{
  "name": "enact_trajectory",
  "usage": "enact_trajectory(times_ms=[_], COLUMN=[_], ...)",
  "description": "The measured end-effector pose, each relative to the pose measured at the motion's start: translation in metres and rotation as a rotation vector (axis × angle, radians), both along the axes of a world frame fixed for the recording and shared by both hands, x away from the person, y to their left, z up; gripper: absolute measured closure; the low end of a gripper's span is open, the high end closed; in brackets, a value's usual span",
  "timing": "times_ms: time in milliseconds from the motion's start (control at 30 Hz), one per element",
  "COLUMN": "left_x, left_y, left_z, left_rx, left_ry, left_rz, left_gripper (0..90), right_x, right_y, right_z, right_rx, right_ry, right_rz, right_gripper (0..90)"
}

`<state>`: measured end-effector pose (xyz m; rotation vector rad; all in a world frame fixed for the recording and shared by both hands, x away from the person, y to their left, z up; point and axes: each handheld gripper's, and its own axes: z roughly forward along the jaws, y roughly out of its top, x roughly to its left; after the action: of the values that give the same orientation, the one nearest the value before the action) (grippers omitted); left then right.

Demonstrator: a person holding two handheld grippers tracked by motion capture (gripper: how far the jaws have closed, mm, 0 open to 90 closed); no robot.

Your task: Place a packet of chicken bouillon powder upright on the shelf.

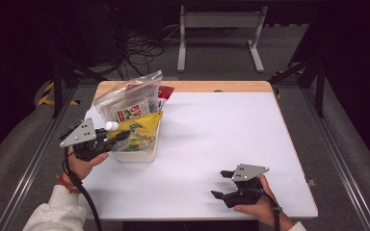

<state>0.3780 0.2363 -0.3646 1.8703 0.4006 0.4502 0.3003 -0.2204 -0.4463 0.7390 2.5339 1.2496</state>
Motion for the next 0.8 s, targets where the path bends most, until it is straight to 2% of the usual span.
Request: enact_trajectory(times_ms=[67,133,200,367,600,667,800], left_x=[0.002,0.004,0.004,0.005,0.005,0.006,0.006], left_y=[0.001,0.003,0.005,0.005,0.007,0.008,0.009], left_z=[-0.004,-0.006,-0.008,-0.012,-0.018,-0.020,-0.023], left_rx=[0.005,-0.014,-0.011,0.000,-0.006,0.008,0.001], left_ry=[0.014,0.026,0.032,0.041,0.056,0.056,0.067], left_rz=[0.013,0.019,0.024,0.032,0.045,0.055,0.060], left_gripper=[85.9,85.9,85.9,85.9,85.9,85.9,85.9], right_x=[0.000,0.000,0.000,-0.001,-0.001,-0.001,-0.001], right_y=[0.000,0.000,0.000,0.000,0.001,0.001,0.001], right_z=[0.000,0.001,0.001,0.001,0.000,0.000,0.000], right_rx=[0.000,0.000,0.000,-0.001,-0.005,-0.008,-0.010], right_ry=[-0.002,-0.003,-0.002,-0.003,-0.002,-0.002,-0.005], right_rz=[0.001,0.001,0.004,0.006,0.009,0.011,0.010], right_gripper=[24.7,24.7,24.6,24.6,24.3,24.3,24.3])
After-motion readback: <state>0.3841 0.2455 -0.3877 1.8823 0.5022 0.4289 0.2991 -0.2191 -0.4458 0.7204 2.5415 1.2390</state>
